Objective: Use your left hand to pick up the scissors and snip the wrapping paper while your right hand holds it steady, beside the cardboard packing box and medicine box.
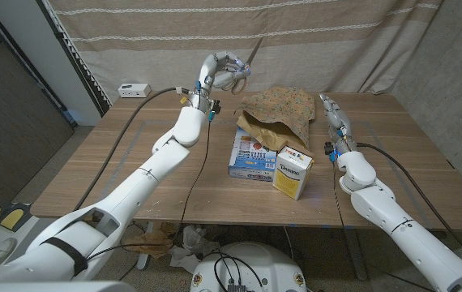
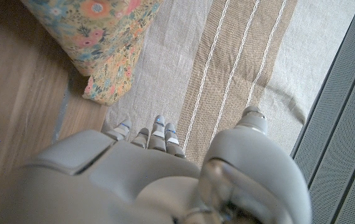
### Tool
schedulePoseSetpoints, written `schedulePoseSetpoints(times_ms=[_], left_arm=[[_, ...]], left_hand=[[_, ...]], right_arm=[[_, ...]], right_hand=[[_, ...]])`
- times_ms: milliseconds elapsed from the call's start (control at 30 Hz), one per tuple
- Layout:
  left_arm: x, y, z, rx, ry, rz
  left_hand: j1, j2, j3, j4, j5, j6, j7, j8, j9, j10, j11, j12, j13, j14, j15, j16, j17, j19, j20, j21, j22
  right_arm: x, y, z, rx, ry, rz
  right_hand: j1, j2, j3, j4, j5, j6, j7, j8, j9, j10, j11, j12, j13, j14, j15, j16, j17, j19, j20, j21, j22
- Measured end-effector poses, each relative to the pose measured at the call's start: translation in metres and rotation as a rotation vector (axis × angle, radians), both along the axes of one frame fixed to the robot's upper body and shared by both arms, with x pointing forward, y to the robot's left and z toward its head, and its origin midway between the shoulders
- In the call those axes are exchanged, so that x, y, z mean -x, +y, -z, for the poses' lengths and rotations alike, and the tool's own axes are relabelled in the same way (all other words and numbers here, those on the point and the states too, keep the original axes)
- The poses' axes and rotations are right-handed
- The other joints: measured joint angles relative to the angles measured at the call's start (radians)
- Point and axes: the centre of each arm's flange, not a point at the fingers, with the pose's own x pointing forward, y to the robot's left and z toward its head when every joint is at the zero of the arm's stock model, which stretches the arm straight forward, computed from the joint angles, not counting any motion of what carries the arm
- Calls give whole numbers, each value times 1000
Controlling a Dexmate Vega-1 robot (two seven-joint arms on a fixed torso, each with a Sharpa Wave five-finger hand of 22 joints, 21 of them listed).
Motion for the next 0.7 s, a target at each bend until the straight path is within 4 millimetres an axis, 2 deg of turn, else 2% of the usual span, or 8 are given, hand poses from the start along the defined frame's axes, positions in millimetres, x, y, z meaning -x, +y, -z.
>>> schedulePoseSetpoints(times_ms=[133, 233, 333, 700], left_arm=[[1, -2, 3, 54, 22, 44], [1, -3, 5, 85, 39, 74], [2, -5, 9, 122, 58, 110], [4, -6, 18, 236, 107, 211]], left_hand=[[0, 0, 2, -1, 0, -5, 3, 0, 1, 0, 0, -9, -5, 0, 0, 0, 0, 0, 0, 0, 0], [0, 0, 25, 2, 6, -11, 0, 6, 3, 0, 0, -23, -15, 0, 0, -8, 0, 0, 0, -6, 0], [0, 0, 35, 0, 14, -11, 0, 6, -2, 0, 0, -30, -22, 0, 0, -8, -1, 0, 0, -8, 0], [0, 0, 36, 0, 14, -11, 0, 6, -3, 0, 0, -31, -26, 0, 0, -8, -3, 0, 0, -10, 0]], right_arm=[[0, 0, 0, 1, -1, -2], [0, 0, -1, 2, -1, -3], [0, 0, -1, 2, -1, -4], [0, 0, -2, 7, -1, -7]], right_hand=[[0, 0, 0, 0, 0, 0, 0, 0, 0, 0, 0, 0, 0, 0, 0, 0, 0, 0, 0, 0, 0], [0, 0, 0, 0, 0, 0, 0, 0, 0, 0, 0, 0, 0, 0, 0, 0, 0, 0, 0, 0, 0], [0, 0, 0, 0, 0, 0, 0, 0, 0, 0, 0, 0, 0, 0, 0, 0, 0, 0, 0, 0, 0], [0, 0, 0, 0, 0, 0, 0, 0, 0, 0, 0, 0, 0, 0, 0, 0, 0, 0, 0, 0, 0]])
